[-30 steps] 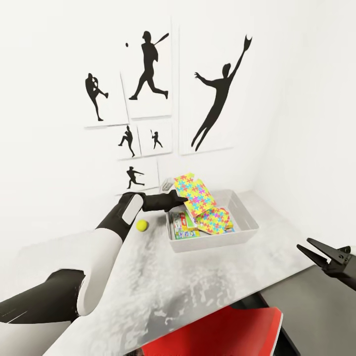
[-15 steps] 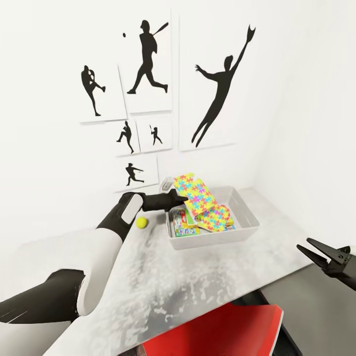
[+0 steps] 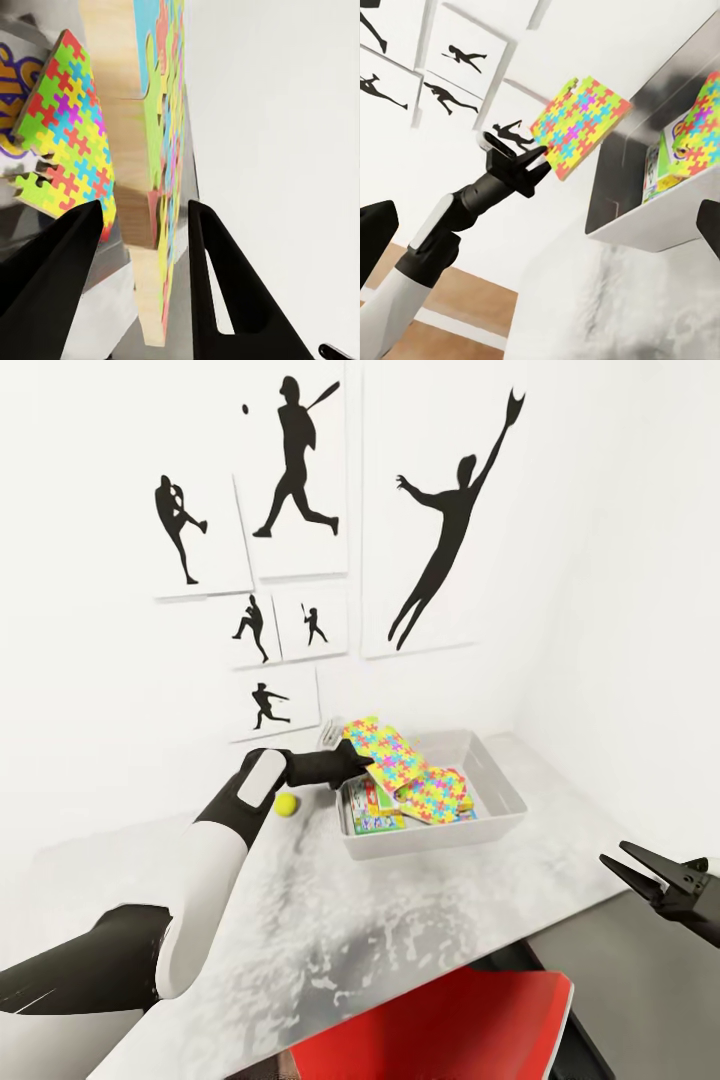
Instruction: Put all the toys in the child's room - the three board games (two on the bed and one on the table), the two jigsaw puzzles on the table, and the tennis ball on the table - inside the toy box on the table in the child's room.
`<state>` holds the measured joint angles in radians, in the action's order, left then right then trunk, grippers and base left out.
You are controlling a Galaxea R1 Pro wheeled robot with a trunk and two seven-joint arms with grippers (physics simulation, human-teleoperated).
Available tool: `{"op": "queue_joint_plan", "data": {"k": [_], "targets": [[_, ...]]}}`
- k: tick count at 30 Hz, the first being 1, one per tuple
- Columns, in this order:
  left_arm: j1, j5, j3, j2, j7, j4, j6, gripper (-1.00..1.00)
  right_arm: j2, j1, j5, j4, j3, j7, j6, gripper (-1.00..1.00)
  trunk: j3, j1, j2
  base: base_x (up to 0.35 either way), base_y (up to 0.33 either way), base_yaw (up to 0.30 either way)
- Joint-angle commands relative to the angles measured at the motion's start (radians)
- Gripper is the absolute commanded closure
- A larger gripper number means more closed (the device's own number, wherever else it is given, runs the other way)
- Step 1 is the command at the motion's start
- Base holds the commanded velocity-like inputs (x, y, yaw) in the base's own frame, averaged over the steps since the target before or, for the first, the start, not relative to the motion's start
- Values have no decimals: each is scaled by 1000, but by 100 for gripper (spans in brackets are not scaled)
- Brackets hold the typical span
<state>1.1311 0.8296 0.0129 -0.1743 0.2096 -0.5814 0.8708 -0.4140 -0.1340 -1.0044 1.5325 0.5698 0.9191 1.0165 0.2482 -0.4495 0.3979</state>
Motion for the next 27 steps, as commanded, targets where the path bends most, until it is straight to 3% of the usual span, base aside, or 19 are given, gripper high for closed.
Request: {"op": "queue_joint_plan", "data": {"k": [1,7,16,27], "targets": [[1,0,1,0,-2,0,4,100,0,-1,3,0,1,4,4,-100,4,-1,2,0,0,0],[1,4,-7,0,-12,0,30,100,0,-1,6,0,1,4,4,-100,13,-1,2,0,0,0],[1,6,-67,0,-6,-24,71,100,0,-1,7,0,1,4,4,-100,28,-1,2,0,0,0],[1,6,-74,0,-2,-50,79,100,0,-1,7,0,1,4,4,-100,47,-1,2,0,0,0]]}}
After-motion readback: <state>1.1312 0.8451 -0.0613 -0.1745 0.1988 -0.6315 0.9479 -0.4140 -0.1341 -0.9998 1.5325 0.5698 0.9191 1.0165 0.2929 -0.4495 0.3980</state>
